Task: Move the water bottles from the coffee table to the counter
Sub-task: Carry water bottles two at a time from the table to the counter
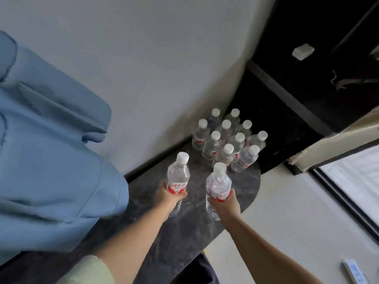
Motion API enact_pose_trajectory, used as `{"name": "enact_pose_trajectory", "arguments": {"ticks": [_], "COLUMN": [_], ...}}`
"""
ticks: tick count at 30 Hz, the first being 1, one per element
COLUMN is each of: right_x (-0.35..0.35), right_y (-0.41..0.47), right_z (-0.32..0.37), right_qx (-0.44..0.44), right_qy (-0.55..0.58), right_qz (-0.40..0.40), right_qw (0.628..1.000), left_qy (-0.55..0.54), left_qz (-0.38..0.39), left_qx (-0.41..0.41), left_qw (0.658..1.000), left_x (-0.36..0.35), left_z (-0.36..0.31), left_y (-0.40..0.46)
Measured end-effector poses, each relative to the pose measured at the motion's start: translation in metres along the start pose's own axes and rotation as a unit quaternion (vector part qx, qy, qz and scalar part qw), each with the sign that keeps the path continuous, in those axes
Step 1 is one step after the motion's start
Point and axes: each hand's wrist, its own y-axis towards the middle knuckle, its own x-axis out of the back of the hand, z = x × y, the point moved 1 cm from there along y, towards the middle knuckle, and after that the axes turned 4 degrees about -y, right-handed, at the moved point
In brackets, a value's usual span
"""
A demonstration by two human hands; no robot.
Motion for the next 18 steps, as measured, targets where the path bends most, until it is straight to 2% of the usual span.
{"name": "enact_pose_trajectory", "arguments": {"ticks": [6,14,18], "right_x": [-0.039,-0.090,-0.112], "right_y": [0.068,0.127,0.145], "right_z": [0.017,0.024,0.030], "right_qx": [-0.016,-0.063,-0.078], "right_qy": [0.046,0.114,0.167], "right_qz": [-0.034,-0.128,-0.167], "right_qw": [0.998,0.983,0.968], "left_qy": [-0.023,-0.066,-0.015], "left_qz": [0.035,0.018,0.048], "left_qx": [-0.011,-0.021,-0.084], "left_qw": [0.999,0.997,0.995], "left_x": [-0.030,-0.063,-0.077], "left_z": [-0.019,-0.027,-0.043], "left_y": [0.080,0.158,0.188]}}
